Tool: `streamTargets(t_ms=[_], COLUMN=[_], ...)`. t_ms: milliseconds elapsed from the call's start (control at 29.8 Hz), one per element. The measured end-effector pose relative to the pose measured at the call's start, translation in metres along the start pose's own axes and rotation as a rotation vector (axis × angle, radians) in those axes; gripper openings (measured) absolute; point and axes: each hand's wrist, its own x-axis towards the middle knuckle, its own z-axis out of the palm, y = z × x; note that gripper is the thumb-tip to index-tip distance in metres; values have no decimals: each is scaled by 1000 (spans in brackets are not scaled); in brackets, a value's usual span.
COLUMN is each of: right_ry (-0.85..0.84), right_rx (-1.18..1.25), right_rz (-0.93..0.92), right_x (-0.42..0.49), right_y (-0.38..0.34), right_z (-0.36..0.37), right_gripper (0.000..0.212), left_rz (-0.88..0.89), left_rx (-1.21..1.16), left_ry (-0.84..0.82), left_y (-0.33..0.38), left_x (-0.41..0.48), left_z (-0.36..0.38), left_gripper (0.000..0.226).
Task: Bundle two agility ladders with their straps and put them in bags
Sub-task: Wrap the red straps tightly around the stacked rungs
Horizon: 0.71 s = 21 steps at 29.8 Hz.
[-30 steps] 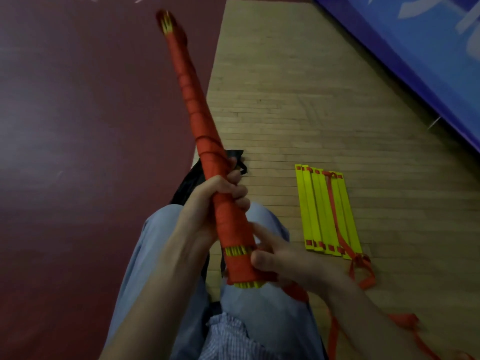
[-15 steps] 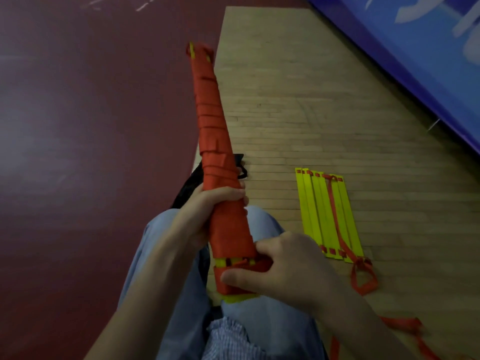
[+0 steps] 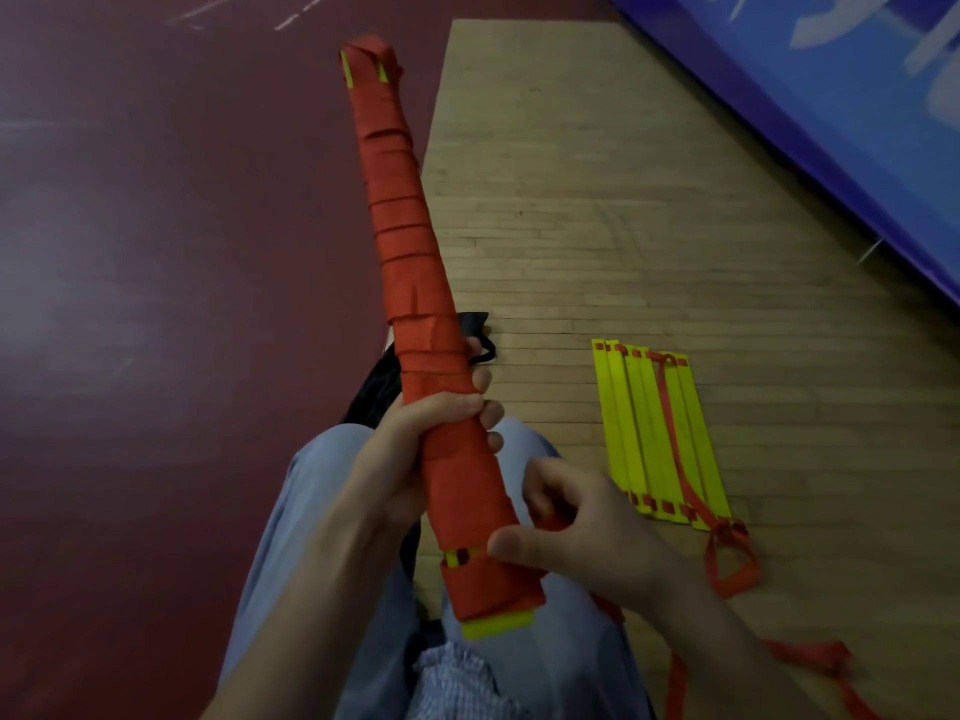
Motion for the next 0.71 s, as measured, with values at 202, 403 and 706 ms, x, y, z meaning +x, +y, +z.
streamTargets(t_ms=[202,403,706], right_ry=[-341,-196,26], right_rx=[370,439,-110], right_rz=[226,143,139], right_x=[-2,-4,-1], right_y=[12,-3,9], right_z=[17,20,36], right_gripper=[79,16,56], left_rz=[10,-143,-197], left_rx=[-125,371,645], left_ry=[-90,114,596], left_y=[-9,5,-21], left_x=[3,6,14], left_z=[0,-6,1], left_gripper=[56,63,32])
